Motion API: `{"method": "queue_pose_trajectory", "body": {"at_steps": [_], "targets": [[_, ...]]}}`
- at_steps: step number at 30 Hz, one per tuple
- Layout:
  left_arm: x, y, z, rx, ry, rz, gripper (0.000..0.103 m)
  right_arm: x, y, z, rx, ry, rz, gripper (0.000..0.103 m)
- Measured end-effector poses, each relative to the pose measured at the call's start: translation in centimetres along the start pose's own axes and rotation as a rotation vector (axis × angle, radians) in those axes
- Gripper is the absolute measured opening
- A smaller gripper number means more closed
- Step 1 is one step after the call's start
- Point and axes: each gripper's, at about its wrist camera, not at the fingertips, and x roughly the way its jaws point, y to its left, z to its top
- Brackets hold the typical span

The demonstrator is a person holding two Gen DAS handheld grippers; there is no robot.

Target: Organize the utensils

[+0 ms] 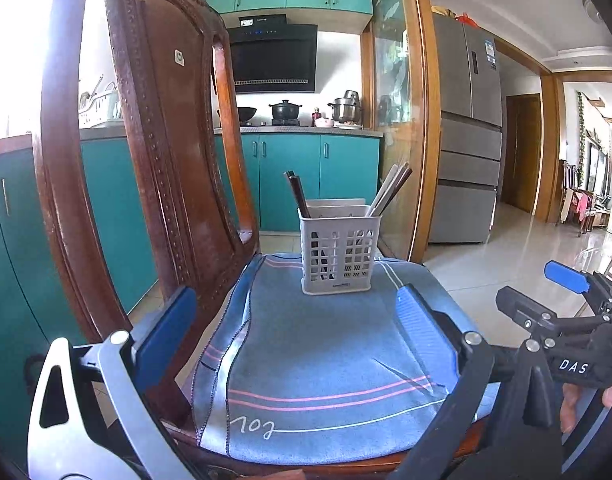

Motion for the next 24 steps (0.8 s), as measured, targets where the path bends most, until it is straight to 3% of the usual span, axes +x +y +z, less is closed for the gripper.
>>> {"method": "queue_pose_trajectory", "body": {"at_steps": [24], "targets": [[0.18, -0.05, 0.17, -0.014, 0.012, -0.01, 0.099, 0.08, 0.29, -0.04, 0.002, 0.005, 0.008, 0.1]]}}
